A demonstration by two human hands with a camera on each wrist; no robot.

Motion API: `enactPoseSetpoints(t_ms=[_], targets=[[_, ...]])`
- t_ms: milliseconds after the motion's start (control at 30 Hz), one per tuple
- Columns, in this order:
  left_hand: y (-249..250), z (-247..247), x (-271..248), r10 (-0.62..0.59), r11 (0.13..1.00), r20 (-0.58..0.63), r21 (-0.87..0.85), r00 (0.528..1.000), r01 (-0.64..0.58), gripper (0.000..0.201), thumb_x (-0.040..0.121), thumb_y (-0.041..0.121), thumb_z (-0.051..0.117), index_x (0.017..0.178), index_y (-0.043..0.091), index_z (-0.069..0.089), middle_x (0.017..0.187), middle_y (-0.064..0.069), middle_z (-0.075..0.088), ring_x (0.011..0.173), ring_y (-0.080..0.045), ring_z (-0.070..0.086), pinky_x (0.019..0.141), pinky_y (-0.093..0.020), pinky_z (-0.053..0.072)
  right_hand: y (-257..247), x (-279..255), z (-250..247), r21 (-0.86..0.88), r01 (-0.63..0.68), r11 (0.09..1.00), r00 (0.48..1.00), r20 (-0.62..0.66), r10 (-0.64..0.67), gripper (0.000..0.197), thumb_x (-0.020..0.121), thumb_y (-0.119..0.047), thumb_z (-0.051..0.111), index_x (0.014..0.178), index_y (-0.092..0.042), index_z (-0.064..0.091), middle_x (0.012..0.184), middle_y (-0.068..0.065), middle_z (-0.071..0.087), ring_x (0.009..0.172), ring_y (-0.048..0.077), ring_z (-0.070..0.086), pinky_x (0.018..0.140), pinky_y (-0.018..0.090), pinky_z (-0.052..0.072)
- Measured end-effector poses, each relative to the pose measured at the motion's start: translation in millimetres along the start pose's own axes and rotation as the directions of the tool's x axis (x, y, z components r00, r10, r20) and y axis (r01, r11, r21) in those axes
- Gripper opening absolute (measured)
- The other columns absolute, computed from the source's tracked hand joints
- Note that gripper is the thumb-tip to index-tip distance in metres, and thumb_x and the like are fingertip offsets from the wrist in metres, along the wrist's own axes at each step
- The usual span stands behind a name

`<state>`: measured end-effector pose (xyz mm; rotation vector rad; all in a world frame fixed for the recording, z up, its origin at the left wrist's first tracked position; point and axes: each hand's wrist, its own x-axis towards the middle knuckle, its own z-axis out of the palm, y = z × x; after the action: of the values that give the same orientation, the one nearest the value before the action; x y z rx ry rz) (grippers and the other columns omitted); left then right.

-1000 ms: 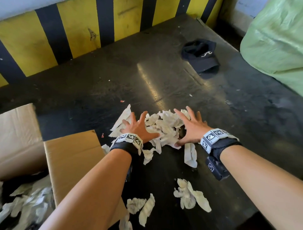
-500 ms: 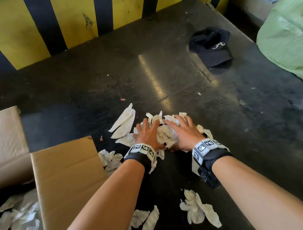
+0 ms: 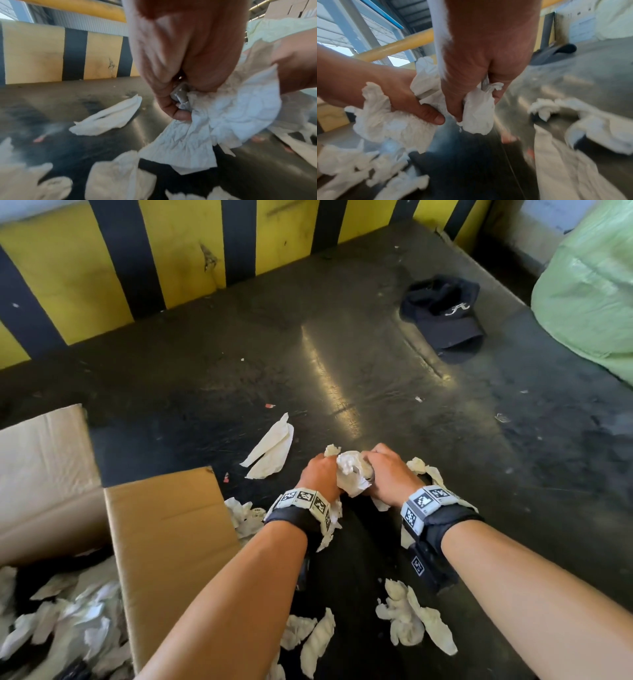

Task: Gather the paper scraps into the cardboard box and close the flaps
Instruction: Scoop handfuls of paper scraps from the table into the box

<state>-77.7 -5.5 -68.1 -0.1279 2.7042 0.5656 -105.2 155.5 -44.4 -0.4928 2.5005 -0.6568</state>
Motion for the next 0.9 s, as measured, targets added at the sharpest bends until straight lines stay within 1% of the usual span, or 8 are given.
enactPoseSetpoints(t_ms=[133, 200, 333, 467, 533, 633, 767, 900], targets=[[8.9, -46.4, -22.6, 0.02, 1.0, -0.134, 0.011, 0.991, -0.018, 0.035, 0.087, 0.016, 0.067, 0.12, 0.009, 0.059, 0.113, -0.009, 0.061, 0.106, -0.027, 0.062, 0.088, -0.034, 0.049, -30.3, -17.5, -31.3, -0.021, 0.069, 0.997, 0.991, -0.116, -0.071, 0.032, 0.081, -0.011, 0.072, 0.112, -0.017, 0.065, 0.105, 0.005, 0.049, 0.097, 0.026, 0.058, 0.085, 0.03, 0.044], [11.4, -74.1, -37.6, 0.062, 0.997, -0.189, 0.054, 0.98, -0.052, 0.039, 0.089, 0.018, 0.066, 0.126, 0.01, 0.056, 0.119, -0.008, 0.06, 0.11, -0.025, 0.061, 0.087, -0.03, 0.045, -51.3, -28.0, -50.0, -0.038, 0.115, 0.993, 0.978, -0.171, -0.12, 0.033, 0.079, -0.011, 0.075, 0.11, -0.017, 0.066, 0.105, 0.007, 0.05, 0.095, 0.027, 0.058, 0.085, 0.031, 0.046], [8.2, -131.7, -81.5, 0.074, 0.997, -0.344, 0.049, 0.936, -0.06, 0.04, 0.089, 0.018, 0.066, 0.125, 0.007, 0.055, 0.119, -0.011, 0.062, 0.111, -0.027, 0.061, 0.092, -0.033, 0.048, -106.5, -50.3, -80.1, -0.096, 0.21, 0.973, 0.939, -0.257, -0.228, 0.03, 0.077, -0.014, 0.079, 0.104, -0.011, 0.067, 0.103, 0.012, 0.054, 0.091, 0.03, 0.061, 0.081, 0.031, 0.047], [-16.2, -181.5, -145.6, 0.032, 0.999, -0.467, 0.012, 0.883, -0.03, 0.042, 0.087, 0.015, 0.072, 0.126, 0.009, 0.057, 0.121, -0.011, 0.061, 0.113, -0.027, 0.062, 0.096, -0.034, 0.05, -172.8, -68.2, -83.4, -0.118, 0.341, 0.933, 0.886, -0.292, -0.361, 0.03, 0.078, -0.021, 0.08, 0.102, -0.009, 0.067, 0.098, 0.014, 0.054, 0.088, 0.03, 0.059, 0.075, 0.029, 0.043], [-38.5, -200.0, -183.7, -0.013, 1.0, -0.493, -0.016, 0.87, 0.006, 0.049, 0.086, 0.017, 0.076, 0.129, 0.008, 0.055, 0.123, -0.012, 0.06, 0.115, -0.027, 0.061, 0.097, -0.034, 0.05, -211.6, -75.1, -71.4, -0.136, 0.392, 0.91, 0.865, -0.283, -0.415, 0.027, 0.08, -0.024, 0.077, 0.1, -0.01, 0.066, 0.098, 0.016, 0.055, 0.088, 0.032, 0.06, 0.074, 0.028, 0.041], [-81.8, -218.9, -244.9, -0.106, 0.994, -0.517, -0.055, 0.85, 0.091, 0.05, 0.085, 0.018, 0.076, 0.129, 0.007, 0.055, 0.123, -0.014, 0.06, 0.115, -0.03, 0.06, 0.096, -0.035, 0.048, -273.5, -85.7, -40.1, -0.142, 0.47, 0.871, 0.837, -0.24, -0.491, 0.035, 0.077, -0.039, 0.076, 0.1, -0.015, 0.064, 0.098, 0.015, 0.057, 0.09, 0.033, 0.06, 0.075, 0.036, 0.048], [-148.8, -227.8, -320.4, -0.229, 0.973, -0.531, -0.127, 0.815, 0.191, 0.049, 0.082, 0.016, 0.077, 0.126, 0.005, 0.059, 0.122, -0.019, 0.063, 0.114, -0.035, 0.06, 0.097, -0.042, 0.05, -351.8, -101.1, 17.6, -0.14, 0.554, 0.821, 0.807, -0.155, -0.57, 0.039, 0.074, -0.036, 0.082, 0.1, -0.014, 0.064, 0.094, 0.009, 0.058, 0.091, 0.027, 0.056, 0.065, 0.026, 0.037], [-213.7, -218.8, -373.2, -0.324, 0.946, -0.518, -0.189, 0.792, 0.263, 0.05, 0.082, 0.016, 0.078, 0.128, 0.009, 0.06, 0.121, -0.017, 0.064, 0.112, -0.033, 0.062, 0.096, -0.038, 0.051, -406.5, -106.7, 77.6, -0.119, 0.577, 0.808, 0.81, -0.04, -0.585, 0.046, 0.07, -0.048, 0.083, 0.102, -0.021, 0.065, 0.1, 0.011, 0.059, 0.094, 0.029, 0.06, 0.074, 0.032, 0.046]])
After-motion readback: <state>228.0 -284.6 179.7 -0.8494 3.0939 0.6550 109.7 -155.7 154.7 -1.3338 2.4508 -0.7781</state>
